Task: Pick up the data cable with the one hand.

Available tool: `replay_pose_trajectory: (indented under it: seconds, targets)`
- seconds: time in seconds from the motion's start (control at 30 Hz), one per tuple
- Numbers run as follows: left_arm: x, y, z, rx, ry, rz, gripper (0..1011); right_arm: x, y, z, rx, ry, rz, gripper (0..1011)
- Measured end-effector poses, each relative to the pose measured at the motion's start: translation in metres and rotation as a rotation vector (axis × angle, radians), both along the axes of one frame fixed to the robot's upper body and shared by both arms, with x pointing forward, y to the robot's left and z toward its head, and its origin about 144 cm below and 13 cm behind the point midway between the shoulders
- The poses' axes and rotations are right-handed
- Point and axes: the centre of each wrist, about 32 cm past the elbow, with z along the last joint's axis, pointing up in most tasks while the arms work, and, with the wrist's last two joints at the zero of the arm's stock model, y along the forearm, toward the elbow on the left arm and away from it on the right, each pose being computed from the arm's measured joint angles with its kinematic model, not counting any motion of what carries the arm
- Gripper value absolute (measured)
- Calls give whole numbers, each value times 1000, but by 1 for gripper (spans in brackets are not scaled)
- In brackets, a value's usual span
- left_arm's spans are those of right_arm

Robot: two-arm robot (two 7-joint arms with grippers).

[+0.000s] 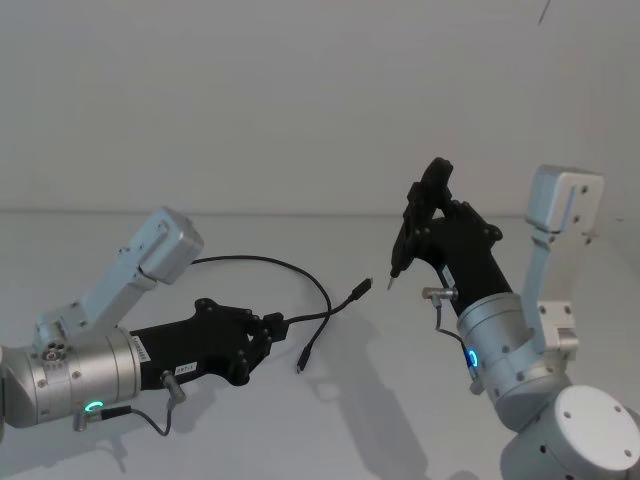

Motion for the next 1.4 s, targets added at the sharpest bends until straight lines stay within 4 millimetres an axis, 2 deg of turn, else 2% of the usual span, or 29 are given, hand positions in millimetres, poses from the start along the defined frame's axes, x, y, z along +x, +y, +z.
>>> replay_pose_trajectory:
  seconds: [0.87, 1.4]
  targets:
    - [0, 0, 0, 0, 0, 0, 40, 14, 18, -8, -14, -11, 14, 279]
    - [0, 0, 0, 0, 0, 0, 40, 19, 21, -9, -14, -4, 19, 279]
